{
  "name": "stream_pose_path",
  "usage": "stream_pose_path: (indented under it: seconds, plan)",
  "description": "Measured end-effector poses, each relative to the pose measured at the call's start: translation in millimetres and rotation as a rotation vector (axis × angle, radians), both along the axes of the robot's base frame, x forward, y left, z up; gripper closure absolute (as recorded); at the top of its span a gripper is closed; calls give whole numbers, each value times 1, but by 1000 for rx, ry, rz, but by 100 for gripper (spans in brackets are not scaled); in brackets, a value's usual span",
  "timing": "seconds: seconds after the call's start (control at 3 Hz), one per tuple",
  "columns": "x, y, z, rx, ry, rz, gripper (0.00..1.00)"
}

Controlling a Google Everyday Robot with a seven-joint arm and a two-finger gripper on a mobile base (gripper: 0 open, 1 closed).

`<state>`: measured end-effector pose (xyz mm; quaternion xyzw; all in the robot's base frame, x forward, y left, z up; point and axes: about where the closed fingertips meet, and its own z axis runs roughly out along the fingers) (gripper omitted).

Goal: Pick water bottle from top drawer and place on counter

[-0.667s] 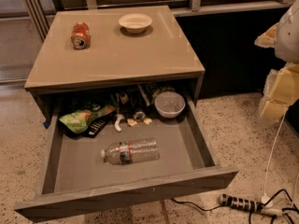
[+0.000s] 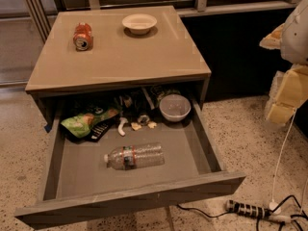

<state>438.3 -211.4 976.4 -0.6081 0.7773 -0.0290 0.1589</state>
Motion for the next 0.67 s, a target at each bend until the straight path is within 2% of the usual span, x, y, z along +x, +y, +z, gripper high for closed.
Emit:
stream_pose_path:
  seconds: [0.67]
  plan:
    - [-8,30,-9,-9,27,102,0]
